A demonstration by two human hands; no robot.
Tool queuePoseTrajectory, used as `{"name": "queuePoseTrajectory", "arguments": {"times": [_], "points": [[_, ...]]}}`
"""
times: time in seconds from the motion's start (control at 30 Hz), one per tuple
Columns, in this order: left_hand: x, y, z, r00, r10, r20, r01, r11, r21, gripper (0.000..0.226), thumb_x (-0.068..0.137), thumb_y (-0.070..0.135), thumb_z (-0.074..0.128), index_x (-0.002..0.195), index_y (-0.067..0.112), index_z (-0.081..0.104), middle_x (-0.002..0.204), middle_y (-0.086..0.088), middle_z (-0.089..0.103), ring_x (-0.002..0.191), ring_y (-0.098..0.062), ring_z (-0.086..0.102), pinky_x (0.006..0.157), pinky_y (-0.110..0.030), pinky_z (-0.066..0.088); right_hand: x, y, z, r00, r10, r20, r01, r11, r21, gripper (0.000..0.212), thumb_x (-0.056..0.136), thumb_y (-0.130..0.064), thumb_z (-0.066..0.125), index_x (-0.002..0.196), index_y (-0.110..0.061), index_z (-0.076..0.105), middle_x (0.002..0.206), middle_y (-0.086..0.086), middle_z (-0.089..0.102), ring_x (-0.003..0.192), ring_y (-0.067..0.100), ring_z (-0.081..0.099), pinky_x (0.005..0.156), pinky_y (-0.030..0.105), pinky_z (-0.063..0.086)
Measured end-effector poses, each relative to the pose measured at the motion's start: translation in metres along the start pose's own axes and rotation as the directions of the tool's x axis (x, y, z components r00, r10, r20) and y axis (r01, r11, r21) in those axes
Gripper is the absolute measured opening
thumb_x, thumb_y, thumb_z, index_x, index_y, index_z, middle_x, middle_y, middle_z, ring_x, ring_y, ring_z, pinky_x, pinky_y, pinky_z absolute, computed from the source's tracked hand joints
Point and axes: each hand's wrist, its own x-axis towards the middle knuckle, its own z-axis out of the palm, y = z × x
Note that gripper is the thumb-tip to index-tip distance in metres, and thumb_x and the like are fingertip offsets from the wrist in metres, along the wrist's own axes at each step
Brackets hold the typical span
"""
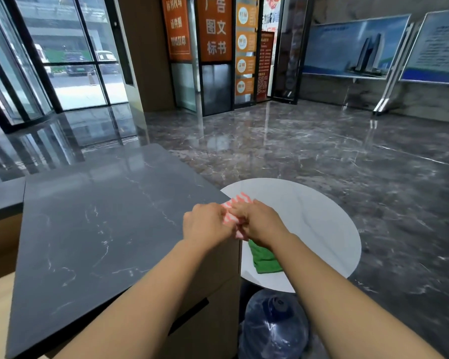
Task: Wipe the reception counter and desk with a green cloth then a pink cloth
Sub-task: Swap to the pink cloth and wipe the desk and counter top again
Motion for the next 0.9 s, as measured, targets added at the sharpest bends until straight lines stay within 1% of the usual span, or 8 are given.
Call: {"name": "queuePoseTrajectory", "arguments": {"times": [0.13,0.2,0.33,0.47,0.6,0.77,0.83,0.9], "points": [[0.009,0.002,-0.006,0.986,-0.16,0.045,0.158,0.987,0.038,0.03,0.077,0.049,0.057,0.087,0.021,0.052,0.096,-0.002,0.063,0.103,-0.027,0.052,0.077,-0.035,0.035,0.002,0.004,-0.003,0.999,0.013,0.049,-0.013,1.0,-0.003,0.03,0.085,-0.032,0.063,0.115,-0.03,0.067,0.123,-0.006,0.063,0.11,0.027,0.053,0.089,0.034,0.047],[0.017,0.003,-0.011,0.967,-0.228,0.113,0.222,0.973,0.064,0.033,0.075,0.048,0.063,0.093,0.022,0.054,0.102,0.0,0.063,0.107,-0.026,0.052,0.079,-0.035,0.033,0.001,0.003,-0.007,0.997,-0.01,0.073,0.006,0.999,0.048,0.032,0.086,-0.03,0.062,0.117,-0.027,0.068,0.128,-0.006,0.063,0.114,0.027,0.055,0.091,0.036,0.047],[0.033,0.017,-0.017,0.903,-0.352,0.245,0.37,0.929,-0.03,0.022,0.07,0.03,0.07,0.071,0.019,0.051,0.077,0.001,0.06,0.083,-0.023,0.057,0.076,-0.032,0.038,0.006,0.017,-0.017,0.997,0.069,0.031,-0.075,0.883,0.463,0.047,0.075,-0.024,0.063,0.122,-0.027,0.068,0.122,0.0,0.068,0.111,0.02,0.061,0.097,0.039,0.048],[0.043,0.043,-0.015,0.908,-0.333,0.252,0.375,0.916,-0.143,0.02,0.073,0.026,0.068,0.065,0.017,0.052,0.07,-0.001,0.06,0.086,-0.027,0.064,0.08,-0.036,0.048,0.019,0.052,-0.017,0.973,0.227,0.047,-0.207,0.756,0.621,0.06,0.079,-0.014,0.061,0.138,-0.015,0.053,0.135,0.001,0.059,0.124,0.018,0.054,0.105,0.039,0.044],[0.05,0.078,-0.006,0.944,-0.253,0.212,0.305,0.914,-0.266,0.015,0.078,0.025,0.068,0.074,0.013,0.06,0.073,-0.007,0.061,0.076,-0.028,0.062,0.071,-0.036,0.053,0.02,0.085,-0.016,0.939,0.282,0.196,-0.322,0.519,0.792,0.036,0.082,-0.008,0.063,0.117,-0.013,0.06,0.097,0.005,0.065,0.086,0.017,0.062,0.073,0.029,0.051],[0.069,0.118,0.023,0.953,-0.269,0.14,0.296,0.926,-0.236,0.017,0.074,0.018,0.072,0.076,0.014,0.055,0.074,-0.004,0.061,0.079,-0.025,0.062,0.07,-0.037,0.054,0.017,0.135,-0.018,0.917,0.357,0.177,-0.341,0.472,0.813,0.013,0.079,0.0,0.062,0.09,-0.007,0.06,0.081,0.005,0.06,0.071,0.017,0.055,0.059,0.026,0.044],[0.073,0.134,0.041,0.937,-0.32,0.143,0.35,0.863,-0.364,0.021,0.071,0.017,0.075,0.078,0.013,0.055,0.079,-0.006,0.064,0.077,-0.024,0.063,0.069,-0.036,0.055,0.015,0.155,-0.019,0.901,0.395,0.181,-0.368,0.472,0.801,0.012,0.075,0.0,0.062,0.085,-0.006,0.059,0.076,0.005,0.057,0.066,0.019,0.052,0.058,0.027,0.041],[0.073,0.155,0.059,0.893,-0.377,0.247,0.446,0.661,-0.603,0.018,0.072,0.015,0.075,0.078,0.012,0.059,0.084,-0.011,0.067,0.071,-0.023,0.062,0.064,-0.034,0.052,0.012,0.177,-0.02,0.879,0.427,0.212,-0.404,0.431,0.807,0.014,0.074,0.002,0.06,0.086,-0.005,0.059,0.076,0.007,0.058,0.064,0.02,0.053,0.055,0.027,0.04]]}}
